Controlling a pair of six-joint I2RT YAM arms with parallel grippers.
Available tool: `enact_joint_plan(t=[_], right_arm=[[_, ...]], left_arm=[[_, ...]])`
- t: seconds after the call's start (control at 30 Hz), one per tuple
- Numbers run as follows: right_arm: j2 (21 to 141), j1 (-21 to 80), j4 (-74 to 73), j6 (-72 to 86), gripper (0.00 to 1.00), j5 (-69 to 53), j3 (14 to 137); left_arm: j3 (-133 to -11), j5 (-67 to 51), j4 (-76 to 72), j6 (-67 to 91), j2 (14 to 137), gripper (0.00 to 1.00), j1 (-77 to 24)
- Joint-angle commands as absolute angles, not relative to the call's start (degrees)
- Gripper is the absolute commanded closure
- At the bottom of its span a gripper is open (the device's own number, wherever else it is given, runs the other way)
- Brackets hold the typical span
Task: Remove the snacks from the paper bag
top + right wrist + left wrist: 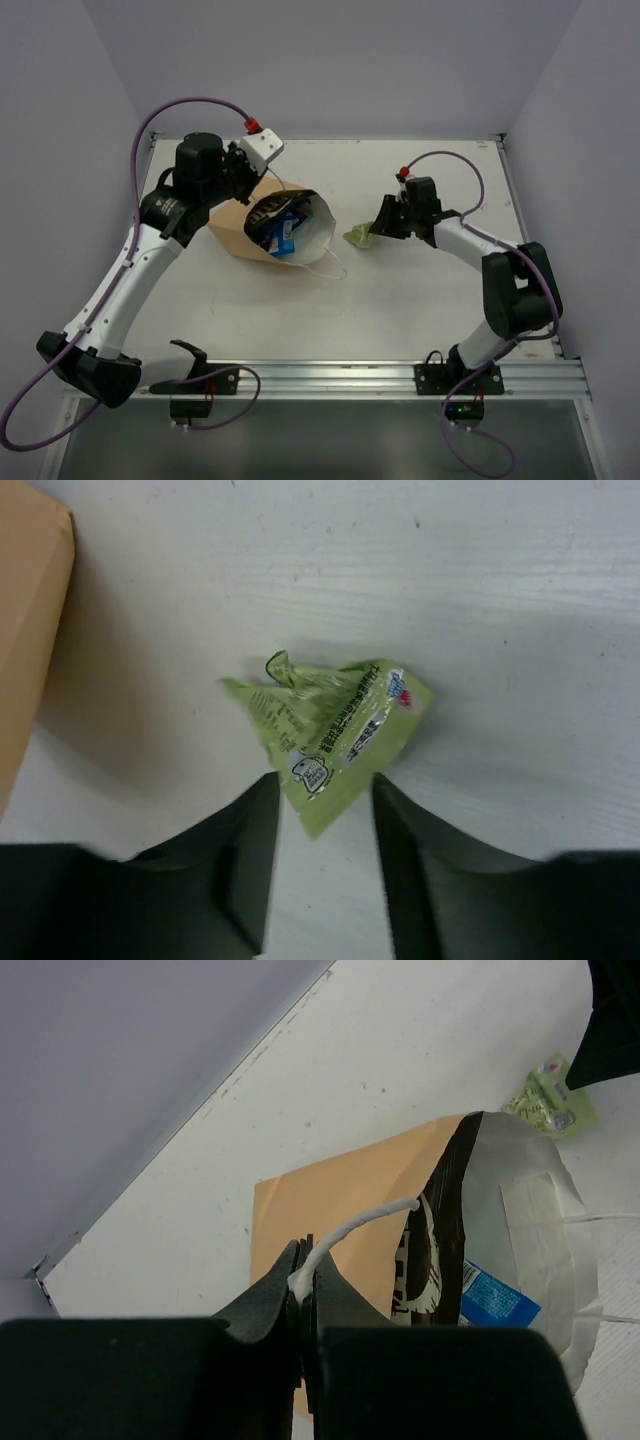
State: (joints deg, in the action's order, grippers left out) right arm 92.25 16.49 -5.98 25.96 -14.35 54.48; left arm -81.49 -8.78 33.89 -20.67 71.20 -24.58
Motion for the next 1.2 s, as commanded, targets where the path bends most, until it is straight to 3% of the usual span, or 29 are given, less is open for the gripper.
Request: enact_joint_plan(t=[0.0, 0.07, 0.23, 0.5, 0.87, 1.17], right_arm=[[90.01, 16.52, -6.67, 30.06, 0.53, -14.87, 60.02], [87.21, 16.61, -10.35, 30.15, 0.33, -11.17, 60.20], [76.57, 20.47, -14.41, 30.84, 0.24, -9.76, 59.68], [70.75, 34.62, -9.67, 46.20, 0.23, -9.76, 58.18], [85.06, 45.17, -0.62, 55.89, 0.26, -7.74, 61.52], [93.16, 47.37, 6.85, 60.73, 0.34, -6.33, 63.63]], left_arm=[[-80.86, -10.11, 30.23, -21.97, 69.96, 1.00, -24.87], [-80.51, -10.11, 30.32, -21.80, 69.79, 1.00, -24.87], [-79.37, -9.94, 30.32, -21.62, 68.38, 1.00, -24.87], [-78.49, -8.53, 30.50, -21.44, 67.41, 1.00, -24.87], [-81.21, -7.82, 29.62, -19.51, 69.08, 1.00, -24.87], [-81.12, -8.35, 28.74, -17.58, 69.26, 1.00, -24.87]])
